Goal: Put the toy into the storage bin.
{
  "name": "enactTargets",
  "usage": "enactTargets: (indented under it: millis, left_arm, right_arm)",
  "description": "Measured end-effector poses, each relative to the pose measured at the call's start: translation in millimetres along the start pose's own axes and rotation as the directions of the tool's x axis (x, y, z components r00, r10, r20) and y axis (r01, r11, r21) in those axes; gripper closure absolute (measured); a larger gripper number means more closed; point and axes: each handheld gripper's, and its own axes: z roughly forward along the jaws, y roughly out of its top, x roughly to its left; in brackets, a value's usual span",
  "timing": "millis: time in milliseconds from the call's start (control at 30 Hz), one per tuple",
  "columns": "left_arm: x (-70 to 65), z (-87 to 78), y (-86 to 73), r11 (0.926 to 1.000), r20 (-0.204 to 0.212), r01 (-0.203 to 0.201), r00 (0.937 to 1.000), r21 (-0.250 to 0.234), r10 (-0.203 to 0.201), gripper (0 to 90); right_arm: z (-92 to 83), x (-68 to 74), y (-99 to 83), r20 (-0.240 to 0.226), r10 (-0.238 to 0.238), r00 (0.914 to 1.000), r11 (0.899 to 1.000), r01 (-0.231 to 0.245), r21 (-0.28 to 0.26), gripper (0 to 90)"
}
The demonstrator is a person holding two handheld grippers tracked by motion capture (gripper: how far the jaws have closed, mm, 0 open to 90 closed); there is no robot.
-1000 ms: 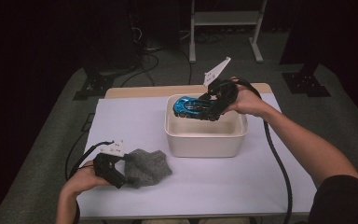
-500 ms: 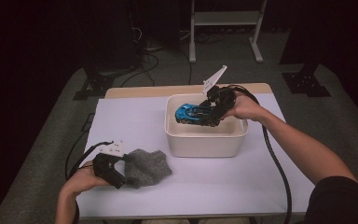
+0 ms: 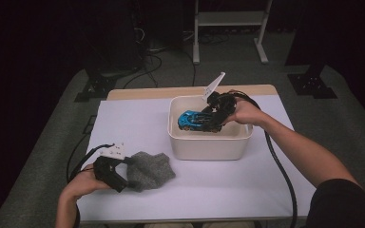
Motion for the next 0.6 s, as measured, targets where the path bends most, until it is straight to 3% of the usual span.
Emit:
enactTargets:
  millis: [600]
  left_arm:
    - [-1.1, -3.5, 1.1, 0.9999, -0.004, -0.008, 1.0000, -0.009, 0.008, 9.1]
  right_arm:
    - [23.4, -2.6, 1.2, -0.012, -0.004, 0.9999, 0.998, 0.004, 0.066, 25.3]
